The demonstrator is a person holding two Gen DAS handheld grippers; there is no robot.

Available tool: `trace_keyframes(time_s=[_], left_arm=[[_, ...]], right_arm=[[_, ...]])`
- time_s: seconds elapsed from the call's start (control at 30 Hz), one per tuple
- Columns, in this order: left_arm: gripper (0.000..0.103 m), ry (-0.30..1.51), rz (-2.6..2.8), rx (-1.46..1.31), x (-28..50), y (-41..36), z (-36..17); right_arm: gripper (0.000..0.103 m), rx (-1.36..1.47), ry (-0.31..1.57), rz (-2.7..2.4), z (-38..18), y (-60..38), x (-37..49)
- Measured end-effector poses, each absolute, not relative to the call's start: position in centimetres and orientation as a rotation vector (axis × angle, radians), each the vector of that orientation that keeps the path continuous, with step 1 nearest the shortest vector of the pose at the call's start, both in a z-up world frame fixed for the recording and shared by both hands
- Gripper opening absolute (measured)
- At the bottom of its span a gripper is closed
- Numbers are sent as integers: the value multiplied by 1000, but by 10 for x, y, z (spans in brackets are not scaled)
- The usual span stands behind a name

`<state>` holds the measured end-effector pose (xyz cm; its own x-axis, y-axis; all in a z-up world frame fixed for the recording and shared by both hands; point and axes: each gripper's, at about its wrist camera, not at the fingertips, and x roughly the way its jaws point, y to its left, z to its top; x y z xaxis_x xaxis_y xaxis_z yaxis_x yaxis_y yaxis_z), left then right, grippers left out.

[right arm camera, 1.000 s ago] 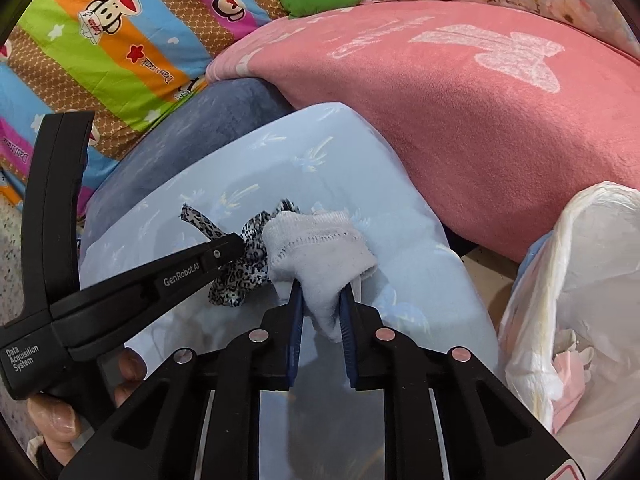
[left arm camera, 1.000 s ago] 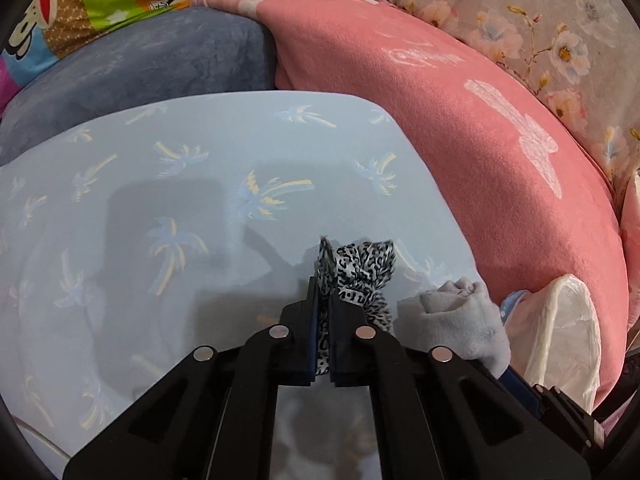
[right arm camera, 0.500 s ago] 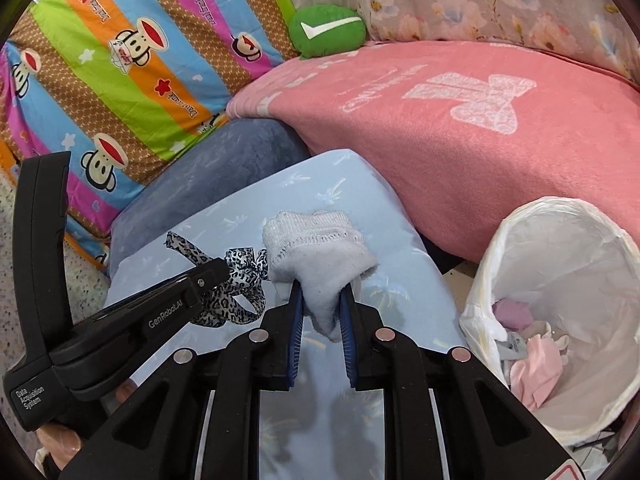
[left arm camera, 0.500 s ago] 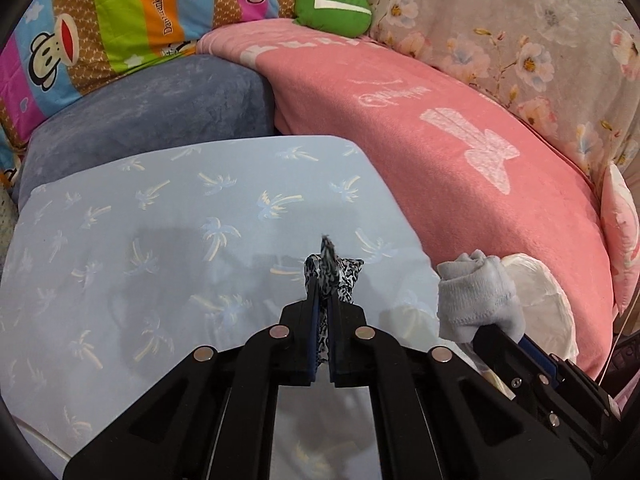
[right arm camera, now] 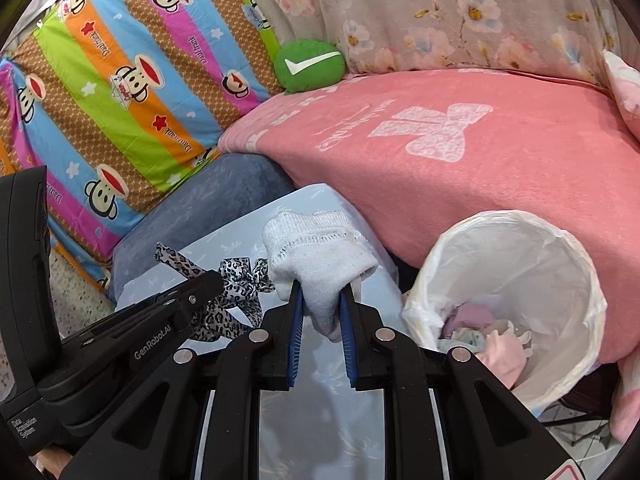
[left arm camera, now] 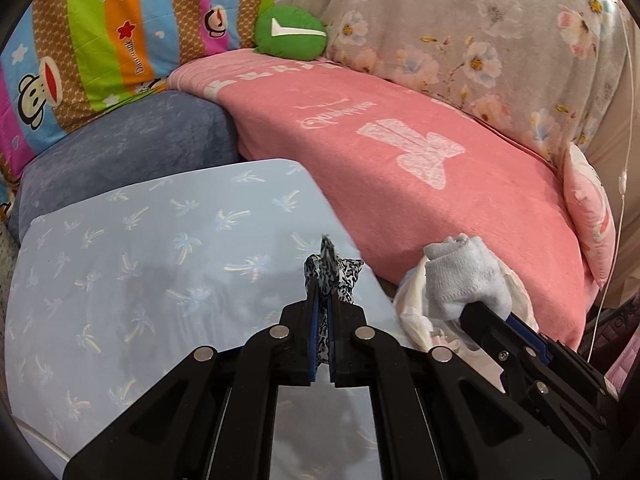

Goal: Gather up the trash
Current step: 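Carry the leopard-print tie and white sock to the bin with both tools, then open the left tool over the bin while the right tool releases the sock into it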

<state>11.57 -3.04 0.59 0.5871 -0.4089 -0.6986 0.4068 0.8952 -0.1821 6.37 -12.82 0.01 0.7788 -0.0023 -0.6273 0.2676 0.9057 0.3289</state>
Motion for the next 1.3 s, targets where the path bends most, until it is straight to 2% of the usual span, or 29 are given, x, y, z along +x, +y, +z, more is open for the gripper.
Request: trace_keyframes(time_s=[0.83,0.87,0.9,0.93,0.97,1.0,1.3], left_arm=[[6,809,-765,37,76,-131,30],[14,810,-764,42,75,-133,30],[31,810,-767,45,74,-135,29],[41,805,-759,50,73,-135,30],[57,790,-742,54,71,-135,30],[60,765,-725,57,69,-133,31],[61,722,-653,122,71,-126,28]], right_arm=[[17,518,560,-349,15,-238,-18],[17,520,558,-353,14,-241,-19],[17,522,556,-357,15,-243,-20],[17,524,554,-360,15,-245,-20],[17,525,552,-362,14,-247,-20],[17,525,551,-364,14,-247,-20],[22,515,559,-358,11,-243,-7]])
